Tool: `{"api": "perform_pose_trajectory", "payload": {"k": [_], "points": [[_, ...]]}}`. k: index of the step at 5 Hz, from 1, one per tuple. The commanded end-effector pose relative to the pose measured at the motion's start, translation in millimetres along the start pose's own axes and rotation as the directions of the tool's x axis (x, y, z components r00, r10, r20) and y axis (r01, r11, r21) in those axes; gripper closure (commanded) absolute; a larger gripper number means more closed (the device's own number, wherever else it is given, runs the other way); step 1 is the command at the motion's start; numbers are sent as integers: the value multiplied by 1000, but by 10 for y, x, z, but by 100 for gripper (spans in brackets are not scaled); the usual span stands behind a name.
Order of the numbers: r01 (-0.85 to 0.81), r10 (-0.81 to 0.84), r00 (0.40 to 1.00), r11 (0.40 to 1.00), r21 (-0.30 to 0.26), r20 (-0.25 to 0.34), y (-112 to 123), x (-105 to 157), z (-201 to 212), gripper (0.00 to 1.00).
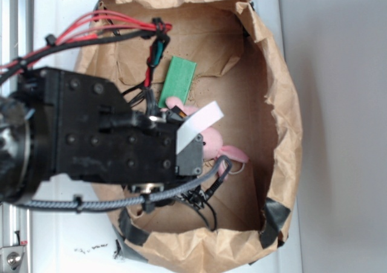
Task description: Grab the rock.
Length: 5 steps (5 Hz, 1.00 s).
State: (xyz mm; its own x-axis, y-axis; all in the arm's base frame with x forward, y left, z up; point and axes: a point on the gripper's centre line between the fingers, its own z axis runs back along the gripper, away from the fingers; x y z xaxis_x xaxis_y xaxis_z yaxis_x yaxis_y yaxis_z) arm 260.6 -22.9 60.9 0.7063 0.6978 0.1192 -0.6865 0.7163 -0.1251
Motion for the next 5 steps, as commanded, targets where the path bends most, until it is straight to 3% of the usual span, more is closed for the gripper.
{"api": "perform_pose_trajectory", "payload": {"k": [1, 4, 5], "points": [[29, -28, 1000, 998, -51, 10, -107, -2, 126, 0], [52, -52, 999, 996, -70, 9, -71, -156, 192, 0], [37, -38, 999, 994, -106, -9, -12, -94, 275, 0]]}}
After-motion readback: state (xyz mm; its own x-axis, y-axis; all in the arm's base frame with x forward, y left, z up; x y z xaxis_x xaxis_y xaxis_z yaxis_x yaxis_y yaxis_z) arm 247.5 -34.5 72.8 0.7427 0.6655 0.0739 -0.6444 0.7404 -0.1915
